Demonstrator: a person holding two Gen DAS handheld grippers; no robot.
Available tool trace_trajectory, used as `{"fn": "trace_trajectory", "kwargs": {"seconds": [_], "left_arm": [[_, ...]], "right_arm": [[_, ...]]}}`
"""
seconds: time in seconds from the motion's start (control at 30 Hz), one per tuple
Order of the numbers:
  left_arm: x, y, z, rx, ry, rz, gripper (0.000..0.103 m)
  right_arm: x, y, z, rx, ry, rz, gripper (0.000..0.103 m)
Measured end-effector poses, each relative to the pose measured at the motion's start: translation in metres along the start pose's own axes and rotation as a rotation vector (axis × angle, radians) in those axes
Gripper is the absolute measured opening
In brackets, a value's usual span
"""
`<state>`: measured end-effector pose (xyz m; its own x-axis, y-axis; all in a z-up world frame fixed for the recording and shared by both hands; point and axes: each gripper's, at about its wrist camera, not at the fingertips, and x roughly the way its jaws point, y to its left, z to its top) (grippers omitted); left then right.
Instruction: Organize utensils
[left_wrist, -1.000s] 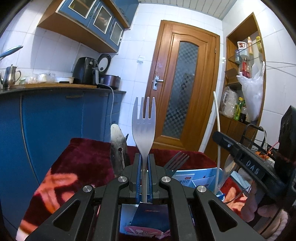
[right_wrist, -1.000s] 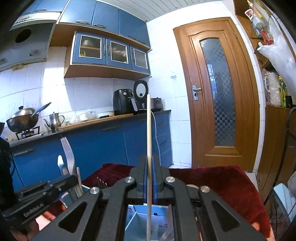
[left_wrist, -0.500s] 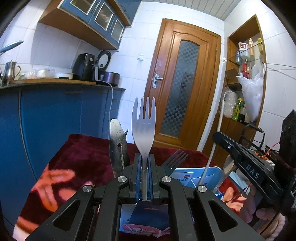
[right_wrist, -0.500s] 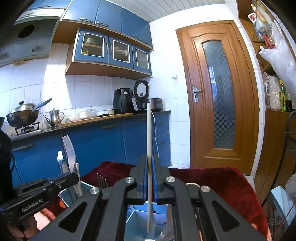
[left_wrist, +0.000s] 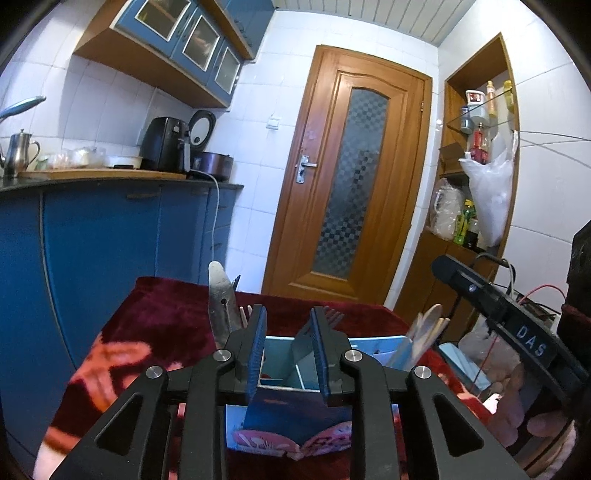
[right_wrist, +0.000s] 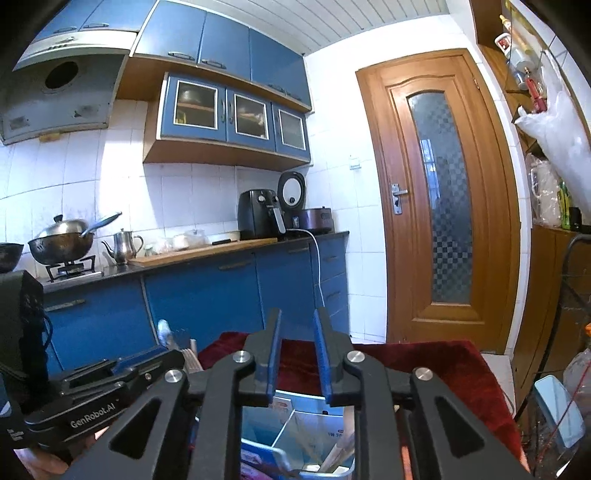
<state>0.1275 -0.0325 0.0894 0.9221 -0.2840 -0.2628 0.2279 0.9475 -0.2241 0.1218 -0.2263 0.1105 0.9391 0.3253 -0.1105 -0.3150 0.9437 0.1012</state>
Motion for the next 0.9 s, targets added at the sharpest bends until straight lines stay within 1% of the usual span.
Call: {"fn": "trace_trajectory", "kwargs": {"seconds": [0.2, 0.33, 0.53, 0.73, 0.9], "left_arm": [[-0.023, -0.01, 0.004, 0.026, 0.006, 0.01, 0.025], [-0.042, -0.015, 0.008, 0.051, -0.002, 0.02, 0.025], [-0.074, -0.023, 0.012, 0.079, -0.016, 0.032, 0.025], [-0.104, -0.029, 0.009, 0.1, -0.021, 0.041, 0.025], [-0.122, -0.028, -0.002, 0.105, -0.005, 0.052, 0.025]], "right_arm": [[-0.027, 0.009, 0.007, 0.035, 0.007, 0.028, 0.025], [-0.045, 0.018, 0.01, 0.055, 0.018, 0.047, 0.025], [-0.071, 0.032, 0.013, 0.058, 0.042, 0.048, 0.025], [-0.097, 0.046, 0.004, 0.054, 0.067, 0.04, 0.026], [-0.114, 0.051, -0.013, 0.065, 0.096, 0.023, 0.031]]}}
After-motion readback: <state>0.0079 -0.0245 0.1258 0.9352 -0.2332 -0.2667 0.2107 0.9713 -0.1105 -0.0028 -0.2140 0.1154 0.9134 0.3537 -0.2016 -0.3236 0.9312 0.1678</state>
